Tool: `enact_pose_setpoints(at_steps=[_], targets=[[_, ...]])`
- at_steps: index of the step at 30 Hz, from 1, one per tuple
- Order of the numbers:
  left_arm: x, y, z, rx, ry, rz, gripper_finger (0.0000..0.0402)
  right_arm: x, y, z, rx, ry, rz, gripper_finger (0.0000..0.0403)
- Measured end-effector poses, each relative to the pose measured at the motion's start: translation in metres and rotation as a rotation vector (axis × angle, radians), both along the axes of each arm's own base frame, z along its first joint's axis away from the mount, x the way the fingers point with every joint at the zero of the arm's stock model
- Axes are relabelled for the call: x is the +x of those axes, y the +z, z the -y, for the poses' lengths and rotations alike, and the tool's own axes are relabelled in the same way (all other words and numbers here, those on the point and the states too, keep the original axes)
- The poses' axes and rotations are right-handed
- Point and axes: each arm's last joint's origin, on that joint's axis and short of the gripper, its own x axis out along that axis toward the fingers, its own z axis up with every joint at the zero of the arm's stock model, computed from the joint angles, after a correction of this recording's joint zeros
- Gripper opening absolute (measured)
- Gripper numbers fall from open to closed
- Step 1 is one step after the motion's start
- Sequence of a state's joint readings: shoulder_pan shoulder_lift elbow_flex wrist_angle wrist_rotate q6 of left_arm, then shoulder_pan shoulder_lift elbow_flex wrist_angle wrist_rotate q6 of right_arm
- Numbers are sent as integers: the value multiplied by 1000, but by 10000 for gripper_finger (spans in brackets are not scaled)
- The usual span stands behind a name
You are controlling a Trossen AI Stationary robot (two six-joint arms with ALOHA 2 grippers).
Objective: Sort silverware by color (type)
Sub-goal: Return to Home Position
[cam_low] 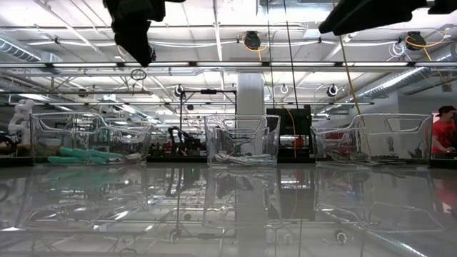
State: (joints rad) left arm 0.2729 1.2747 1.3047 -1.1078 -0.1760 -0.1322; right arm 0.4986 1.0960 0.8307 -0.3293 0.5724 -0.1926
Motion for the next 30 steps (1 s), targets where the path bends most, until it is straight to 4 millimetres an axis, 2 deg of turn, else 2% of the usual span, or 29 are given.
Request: enact_pose_setpoints(at_steps=[3,6,13,19,21,25,30], targets=[[5,-6,13,18,41,7,175,-10,-3,9,25,-16,49,169],[15,-9,32,79,-31,65,169,-19,-5,17,62,-31,103,169],[37,1,80,160,-294,284,109,-39,-11,26,125,-45,172,169],[40,5,103,207,-379,356,69,-49,-20,32,175,-52,236,156],[42,-3,107,215,-391,373,62,-52,-25,33,187,-51,259,138],[44,-37,108,231,-426,381,56,-56,-33,34,204,-30,256,82],[48,-66,99,182,-510,474,55,-59,-37,35,225,-19,256,10]])
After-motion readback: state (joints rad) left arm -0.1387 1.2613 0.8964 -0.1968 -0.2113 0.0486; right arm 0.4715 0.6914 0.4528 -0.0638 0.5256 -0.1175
